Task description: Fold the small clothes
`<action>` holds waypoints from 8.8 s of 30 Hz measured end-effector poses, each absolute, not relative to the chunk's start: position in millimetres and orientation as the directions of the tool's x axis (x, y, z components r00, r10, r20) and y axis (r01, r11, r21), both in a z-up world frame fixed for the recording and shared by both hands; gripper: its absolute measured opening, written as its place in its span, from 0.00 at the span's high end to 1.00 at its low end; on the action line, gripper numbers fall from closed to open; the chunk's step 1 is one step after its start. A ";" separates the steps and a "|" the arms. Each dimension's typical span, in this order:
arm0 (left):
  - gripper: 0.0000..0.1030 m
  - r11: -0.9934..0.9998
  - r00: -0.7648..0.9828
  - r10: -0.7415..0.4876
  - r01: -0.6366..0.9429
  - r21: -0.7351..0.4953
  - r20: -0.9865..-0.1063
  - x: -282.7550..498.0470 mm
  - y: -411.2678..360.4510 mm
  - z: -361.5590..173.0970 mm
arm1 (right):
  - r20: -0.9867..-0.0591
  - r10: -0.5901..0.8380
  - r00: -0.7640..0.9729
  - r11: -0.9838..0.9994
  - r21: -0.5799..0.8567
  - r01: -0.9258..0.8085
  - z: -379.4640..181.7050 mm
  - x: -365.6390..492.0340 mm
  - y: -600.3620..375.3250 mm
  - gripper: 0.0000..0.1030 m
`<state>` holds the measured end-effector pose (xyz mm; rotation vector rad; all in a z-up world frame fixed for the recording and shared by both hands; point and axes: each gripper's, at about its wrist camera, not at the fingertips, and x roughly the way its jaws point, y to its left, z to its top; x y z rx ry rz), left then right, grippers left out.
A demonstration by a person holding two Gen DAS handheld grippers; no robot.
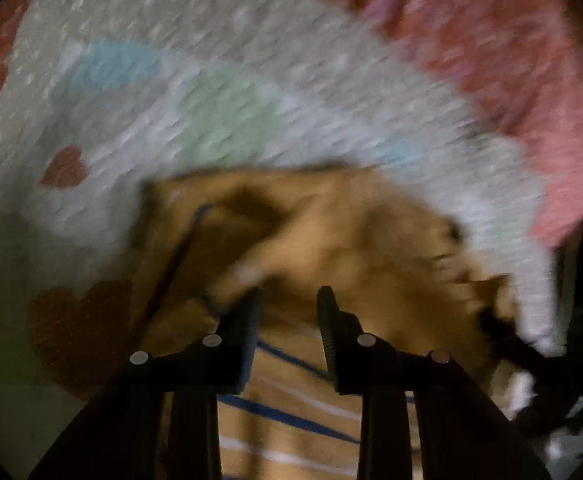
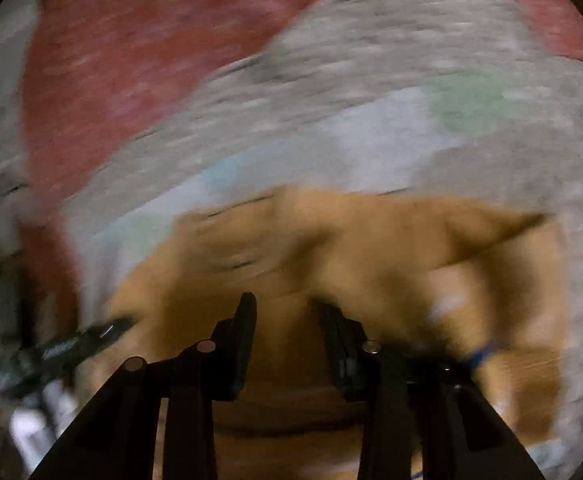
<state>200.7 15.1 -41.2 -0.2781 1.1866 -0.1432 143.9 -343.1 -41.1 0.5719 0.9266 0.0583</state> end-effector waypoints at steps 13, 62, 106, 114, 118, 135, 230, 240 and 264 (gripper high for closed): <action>0.87 0.893 0.477 -0.289 -0.177 -0.413 -0.830 177.4 104.5 -2.2 | -0.668 0.163 0.726 0.861 0.455 0.226 -0.5 87.2 -373.9 0.68; 0.42 0.973 0.447 -0.047 -0.183 -0.143 -0.893 71.0 106.8 -14.8 | -0.743 0.230 0.628 0.859 0.459 0.228 -33.2 -14.9 -367.5 0.64; 0.82 0.780 0.362 -0.544 -0.115 -0.615 -0.757 62.1 83.6 -24.4 | -0.959 0.118 0.259 0.915 0.004 -0.404 -4.9 215.7 11.9 0.89; 0.83 0.781 0.365 -0.582 0.005 -0.624 -0.726 51.8 20.5 4.7 | -0.897 0.222 0.383 0.952 0.115 -0.284 44.8 193.2 -72.5 0.89; 0.88 0.766 0.341 -0.625 0.098 -0.635 -0.702 47.0 -31.3 18.2 | -0.870 0.235 0.435 0.969 0.172 -0.178 62.5 171.3 -139.5 0.89; 1.00 0.712 0.243 -0.685 0.423 -0.561 -0.687 20.5 -132.4 31.6 | -0.818 0.318 0.478 0.882 0.441 0.168 -10.0 102.9 -346.4 0.90; 0.62 0.893 0.399 -0.436 0.081 -0.443 -0.807 147.2 -37.1 13.5 | -0.637 0.355 0.684 0.833 0.548 0.079 4.5 105.9 -323.1 0.48; 0.59 0.887 0.286 -0.458 0.203 -0.414 -0.842 110.9 -59.3 -11.5 | -0.699 0.555 0.451 0.815 0.564 -0.129 -20.9 97.0 -262.9 0.51; 0.22 0.999 0.788 -0.044 0.023 -0.042 -0.614 -76.1 -10.7 63.4 | -0.802 0.281 0.527 0.916 0.388 0.103 -33.4 -91.7 -277.4 0.41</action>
